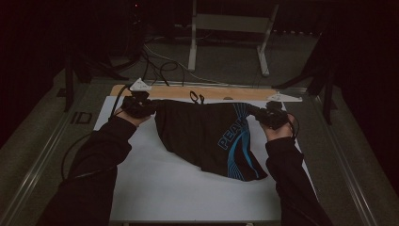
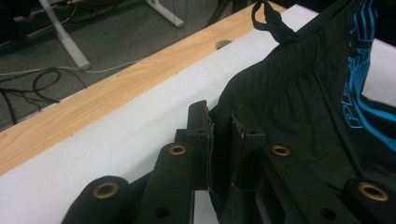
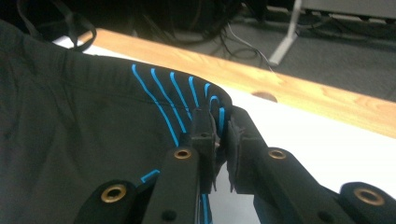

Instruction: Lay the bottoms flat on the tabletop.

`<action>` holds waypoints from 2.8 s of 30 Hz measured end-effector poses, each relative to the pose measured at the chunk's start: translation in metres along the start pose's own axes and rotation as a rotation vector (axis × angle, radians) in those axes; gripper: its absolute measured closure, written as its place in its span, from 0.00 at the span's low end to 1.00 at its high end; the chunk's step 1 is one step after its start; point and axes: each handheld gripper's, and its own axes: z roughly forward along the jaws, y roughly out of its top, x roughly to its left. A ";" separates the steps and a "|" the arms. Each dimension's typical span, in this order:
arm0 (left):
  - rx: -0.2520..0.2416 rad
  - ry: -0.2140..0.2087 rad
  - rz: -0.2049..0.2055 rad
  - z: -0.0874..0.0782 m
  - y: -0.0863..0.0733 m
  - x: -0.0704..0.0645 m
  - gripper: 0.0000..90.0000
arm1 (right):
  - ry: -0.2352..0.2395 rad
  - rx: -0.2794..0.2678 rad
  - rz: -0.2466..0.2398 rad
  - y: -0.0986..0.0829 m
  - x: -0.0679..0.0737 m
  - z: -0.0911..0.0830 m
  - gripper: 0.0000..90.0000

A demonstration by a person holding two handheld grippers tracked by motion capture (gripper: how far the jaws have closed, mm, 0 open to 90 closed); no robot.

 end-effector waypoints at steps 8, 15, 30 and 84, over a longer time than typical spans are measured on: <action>0.058 -0.023 -0.026 0.040 -0.011 0.017 0.89 | -0.051 0.100 0.051 -0.008 -0.010 0.034 0.92; 0.078 -0.003 -0.051 0.053 -0.015 0.021 0.84 | -0.080 0.154 0.090 -0.013 -0.017 0.052 0.82; 0.046 -0.096 -0.075 0.046 -0.026 0.018 0.03 | -0.009 0.091 0.063 -0.012 -0.012 0.035 0.16; -0.182 -0.181 -0.018 -0.049 -0.166 -0.069 0.01 | 0.572 0.170 -0.374 -0.077 0.202 0.076 0.65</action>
